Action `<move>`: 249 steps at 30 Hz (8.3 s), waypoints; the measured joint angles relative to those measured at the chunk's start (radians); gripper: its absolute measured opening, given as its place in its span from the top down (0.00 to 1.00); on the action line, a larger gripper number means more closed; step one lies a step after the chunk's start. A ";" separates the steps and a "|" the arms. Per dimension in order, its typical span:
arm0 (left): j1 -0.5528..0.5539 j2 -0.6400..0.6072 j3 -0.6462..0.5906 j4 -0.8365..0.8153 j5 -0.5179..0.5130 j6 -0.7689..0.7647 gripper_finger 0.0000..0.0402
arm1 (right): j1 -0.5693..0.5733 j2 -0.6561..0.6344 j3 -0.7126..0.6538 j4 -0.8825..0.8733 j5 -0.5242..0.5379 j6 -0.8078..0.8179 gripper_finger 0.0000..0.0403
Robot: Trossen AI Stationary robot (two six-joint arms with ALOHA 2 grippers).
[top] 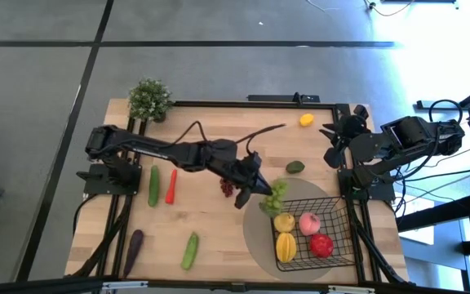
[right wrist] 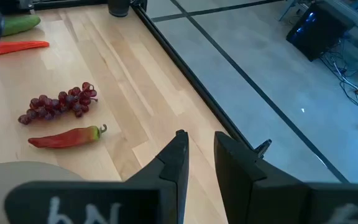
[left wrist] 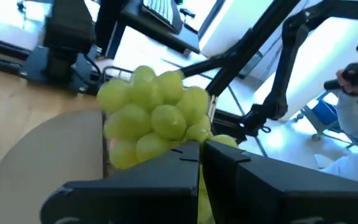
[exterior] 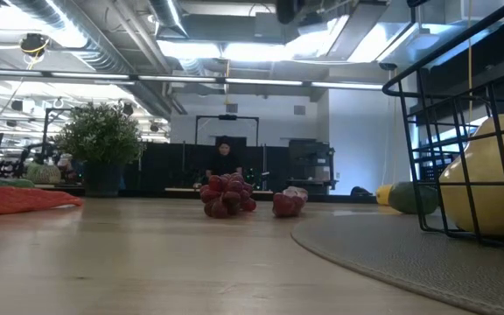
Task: Build produce basket
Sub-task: Put the green grapes into the wire basket, then put the lime into the wire basket
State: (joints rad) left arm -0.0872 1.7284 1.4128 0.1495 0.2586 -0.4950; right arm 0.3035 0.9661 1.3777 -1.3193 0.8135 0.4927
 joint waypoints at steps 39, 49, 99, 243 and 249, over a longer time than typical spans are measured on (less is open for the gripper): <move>-0.042 0.296 0.000 0.278 0.042 0.061 1.00 | 0.000 0.000 0.000 0.001 -0.074 0.014 0.83; -0.047 0.296 0.000 0.223 0.011 0.062 1.00 | 0.000 0.000 0.000 0.000 -0.073 0.024 0.83; 0.113 -0.079 0.004 -0.446 -0.245 -0.064 0.85 | 0.002 0.001 0.000 0.216 -0.384 -0.360 0.83; 0.340 -0.163 -0.263 -0.425 -0.127 0.479 0.85 | -0.312 0.226 -0.092 0.060 -0.730 -0.013 0.44; 0.340 -0.163 -0.263 -0.425 -0.127 0.479 0.85 | -0.320 0.240 -0.092 0.050 -0.727 -0.227 0.44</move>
State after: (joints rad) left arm 0.2523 1.5650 1.1496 -0.2756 0.1314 -0.0158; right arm -0.0165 1.2059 1.2854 -1.2697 0.0864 0.2662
